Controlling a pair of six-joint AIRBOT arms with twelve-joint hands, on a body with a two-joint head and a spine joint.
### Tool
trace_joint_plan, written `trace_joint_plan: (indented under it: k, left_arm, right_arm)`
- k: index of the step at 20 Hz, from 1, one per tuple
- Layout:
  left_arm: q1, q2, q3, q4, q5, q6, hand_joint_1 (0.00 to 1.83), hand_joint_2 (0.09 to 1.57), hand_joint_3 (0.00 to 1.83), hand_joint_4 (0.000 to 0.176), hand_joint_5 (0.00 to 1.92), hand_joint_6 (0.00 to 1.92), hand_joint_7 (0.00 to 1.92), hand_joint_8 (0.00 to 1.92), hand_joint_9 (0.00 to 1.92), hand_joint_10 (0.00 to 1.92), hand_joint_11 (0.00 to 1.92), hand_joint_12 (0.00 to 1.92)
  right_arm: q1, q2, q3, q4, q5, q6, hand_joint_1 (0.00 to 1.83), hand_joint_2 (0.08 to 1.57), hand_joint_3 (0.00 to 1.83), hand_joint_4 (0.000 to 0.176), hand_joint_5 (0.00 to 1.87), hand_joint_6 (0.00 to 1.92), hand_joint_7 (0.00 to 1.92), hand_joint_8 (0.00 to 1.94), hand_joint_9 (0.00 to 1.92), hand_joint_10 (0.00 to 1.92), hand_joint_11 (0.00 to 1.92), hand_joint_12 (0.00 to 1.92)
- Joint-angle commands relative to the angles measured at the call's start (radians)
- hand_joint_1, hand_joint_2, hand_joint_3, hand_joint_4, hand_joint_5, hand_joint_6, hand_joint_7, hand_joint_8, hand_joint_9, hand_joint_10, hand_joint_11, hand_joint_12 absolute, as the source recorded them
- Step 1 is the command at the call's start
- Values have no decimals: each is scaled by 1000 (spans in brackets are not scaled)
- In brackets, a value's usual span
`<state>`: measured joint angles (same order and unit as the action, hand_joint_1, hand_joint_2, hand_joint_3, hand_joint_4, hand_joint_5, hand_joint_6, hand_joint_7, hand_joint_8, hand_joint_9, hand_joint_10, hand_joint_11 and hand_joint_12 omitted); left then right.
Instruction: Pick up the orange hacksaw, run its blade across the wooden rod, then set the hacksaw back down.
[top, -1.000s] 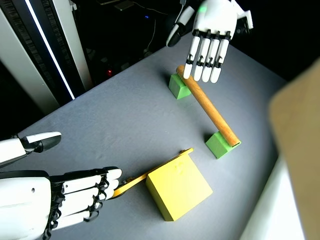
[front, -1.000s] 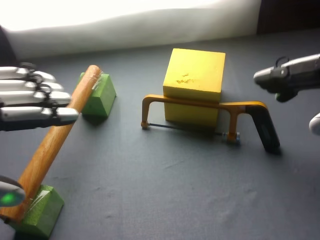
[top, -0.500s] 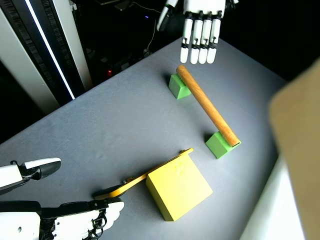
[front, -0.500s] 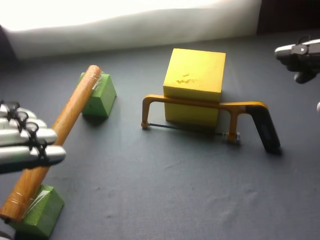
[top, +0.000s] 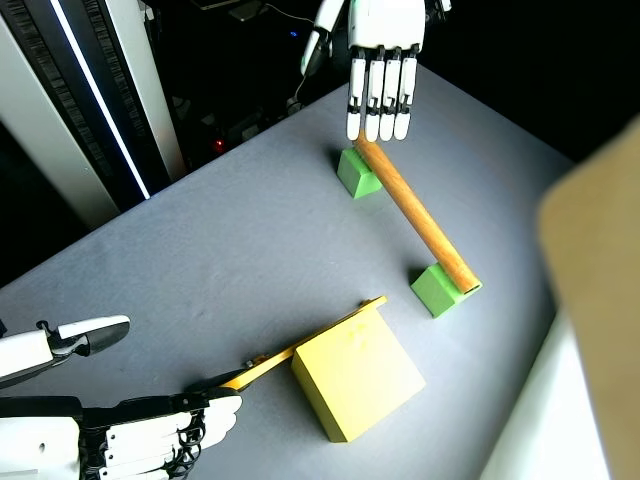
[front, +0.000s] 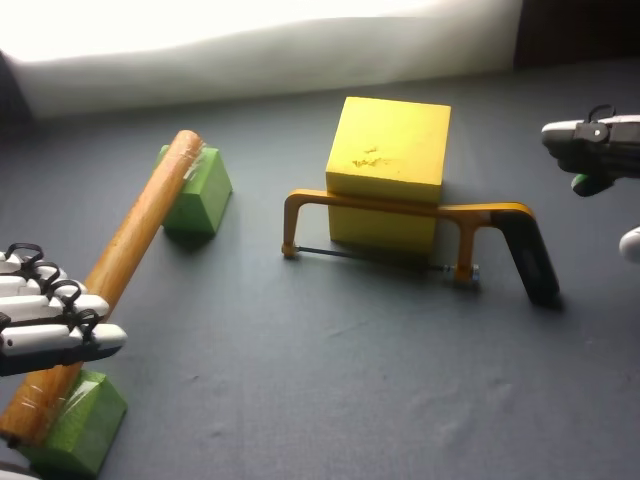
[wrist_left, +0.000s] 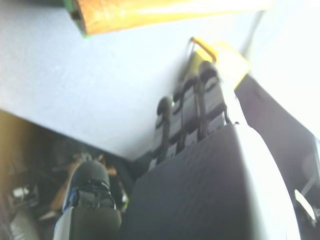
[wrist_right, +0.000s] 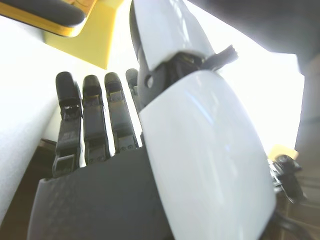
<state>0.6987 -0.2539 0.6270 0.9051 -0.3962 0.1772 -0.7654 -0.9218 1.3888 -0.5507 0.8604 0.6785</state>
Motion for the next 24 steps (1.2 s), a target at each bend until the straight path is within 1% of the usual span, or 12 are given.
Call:
trace_joint_plan:
  k: [1,3,4,7,9,12,15,16,18,19,21,24]
  left_arm:
    - [-1,-6,9,-26,-37,4,0,1198,0,0,97,1,74,1,69,1,0,225]
    - [15,-29,11,-26,-35,5,0,1198,0,0,127,11,95,7,78,4,0,201]
    - [15,-39,14,-26,-33,5,0,1197,0,0,124,6,94,4,77,2,0,178]
    - [15,-66,29,-26,-23,5,0,1196,0,0,139,3,104,2,90,2,0,234]
    - [15,-80,45,-26,-19,5,0,1191,0,0,102,0,73,0,64,0,0,179]
    - [17,-100,68,-26,11,8,0,1191,1,0,139,7,103,5,97,6,0,238]
    - [17,-111,78,-26,32,8,18,1190,0,0,170,6,124,4,121,6,0,310]
    - [18,-112,79,-26,32,8,3,1189,0,0,163,1,119,0,118,3,0,321]
    - [24,-116,79,-26,32,8,0,1191,0,0,154,1,106,0,99,3,0,244]
    - [27,-117,78,-25,35,8,0,1188,0,0,150,0,107,1,100,2,0,258]
    - [32,-123,84,21,39,7,0,1192,1,0,150,1,104,3,101,1,0,289]
    - [43,-127,88,24,40,6,11,1200,2,0,168,6,118,5,109,3,0,297]
  right_arm:
    - [1,2,5,71,113,2,1051,1071,1,0,146,3,127,5,178,7,0,820]
    - [-14,-1,10,73,111,1,1049,1075,1,0,142,0,119,1,164,1,0,776]
    - [-21,-3,11,81,110,10,1049,1069,0,0,156,4,137,5,186,7,0,801]
    - [-78,-31,19,202,150,-27,1043,1070,1,0,144,1,130,2,174,1,0,755]
    - [-87,-55,42,226,149,-41,1030,1062,0,0,116,0,109,0,155,0,0,725]
    - [-91,-63,51,227,119,-22,1052,1057,0,0,145,6,141,6,185,7,0,791]
    - [-126,-93,56,291,119,-19,1048,1060,0,0,132,0,139,1,176,1,0,763]
    - [-129,-104,61,292,113,-7,1055,1053,0,0,136,2,136,0,175,0,0,759]
    - [-120,-134,79,292,102,9,1030,1060,1,0,136,1,124,0,175,0,0,775]
    - [-110,-145,85,292,97,20,1063,1055,0,0,151,6,139,5,180,2,0,779]
    - [-99,-164,96,293,81,40,1054,1060,1,0,152,2,143,2,184,1,0,802]
    - [-99,-192,132,292,81,45,1080,1038,0,0,169,8,153,6,192,4,0,846]
